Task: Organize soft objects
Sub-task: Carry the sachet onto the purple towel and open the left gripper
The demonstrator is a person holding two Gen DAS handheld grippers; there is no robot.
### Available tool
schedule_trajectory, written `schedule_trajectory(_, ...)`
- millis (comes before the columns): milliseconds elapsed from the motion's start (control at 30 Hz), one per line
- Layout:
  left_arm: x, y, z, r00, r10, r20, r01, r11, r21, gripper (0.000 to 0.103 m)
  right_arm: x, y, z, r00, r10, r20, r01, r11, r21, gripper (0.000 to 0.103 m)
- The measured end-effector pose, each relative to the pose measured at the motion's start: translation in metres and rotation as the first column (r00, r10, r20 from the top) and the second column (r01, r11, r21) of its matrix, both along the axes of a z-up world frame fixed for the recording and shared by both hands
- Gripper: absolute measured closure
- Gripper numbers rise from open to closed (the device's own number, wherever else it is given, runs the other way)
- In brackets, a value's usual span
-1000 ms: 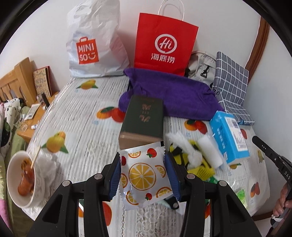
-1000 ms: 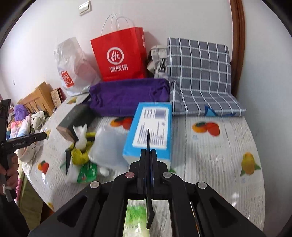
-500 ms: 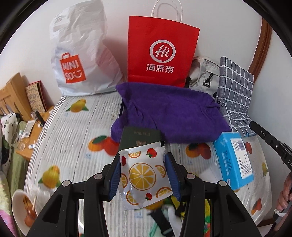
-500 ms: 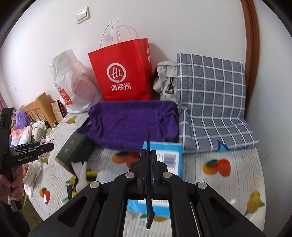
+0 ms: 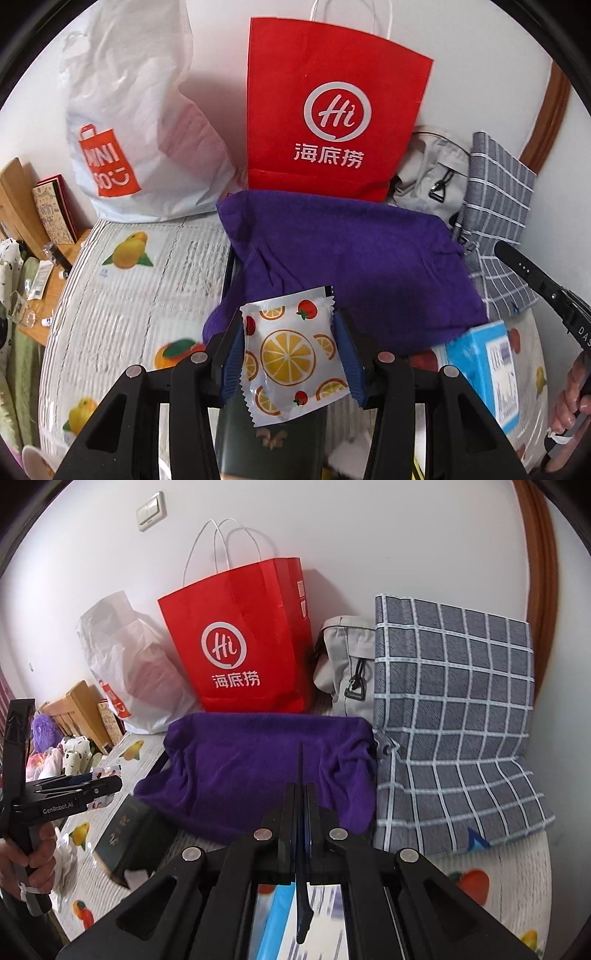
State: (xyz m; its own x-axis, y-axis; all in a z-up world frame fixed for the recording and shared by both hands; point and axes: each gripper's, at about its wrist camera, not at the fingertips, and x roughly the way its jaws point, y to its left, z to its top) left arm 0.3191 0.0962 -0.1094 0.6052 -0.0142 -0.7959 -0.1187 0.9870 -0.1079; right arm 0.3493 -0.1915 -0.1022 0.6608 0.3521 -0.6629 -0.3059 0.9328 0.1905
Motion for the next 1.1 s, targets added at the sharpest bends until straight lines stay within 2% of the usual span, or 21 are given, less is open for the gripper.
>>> schedule_trajectory(200, 0.042, 0.0, -0.007, 1.0, -0.003, -0.016, 0.002, 1.0, -0.017, 0.059, 0.036, 0.013, -0.005, 1.0, 0.03, -0.001, -0.03, 0.999, -0.021, 0.1)
schedule_trajectory(467, 0.092, -0.005, -0.01, 1.0, -0.006, -0.022, 0.007, 1.0, 0.004, 0.059, 0.087, 0.034, -0.007, 0.997, 0.076, -0.009, -0.076, 0.997, -0.031, 0.1)
schedule_trajectory(733, 0.135, 0.004, -0.043, 0.996, 0.009, -0.086, -0.01, 1.0, -0.013, 0.059, 0.114, 0.038, -0.049, 0.993, 0.077, -0.084, -0.081, 0.996, -0.043, 0.1)
schedule_trajectory(867, 0.141, 0.006, -0.053, 0.996, -0.008, -0.094, 0.006, 1.0, -0.03, 0.058, 0.125, 0.037, -0.067, 0.988, 0.09, -0.129, -0.098, 0.994, -0.057, 0.1)
schedule_trajectory(1100, 0.147, 0.019, -0.068, 0.992, 0.009, -0.128, -0.017, 0.998, -0.067, 0.058, 0.134, 0.039, -0.087, 0.975, 0.114, -0.191, -0.12, 0.992, -0.024, 0.1)
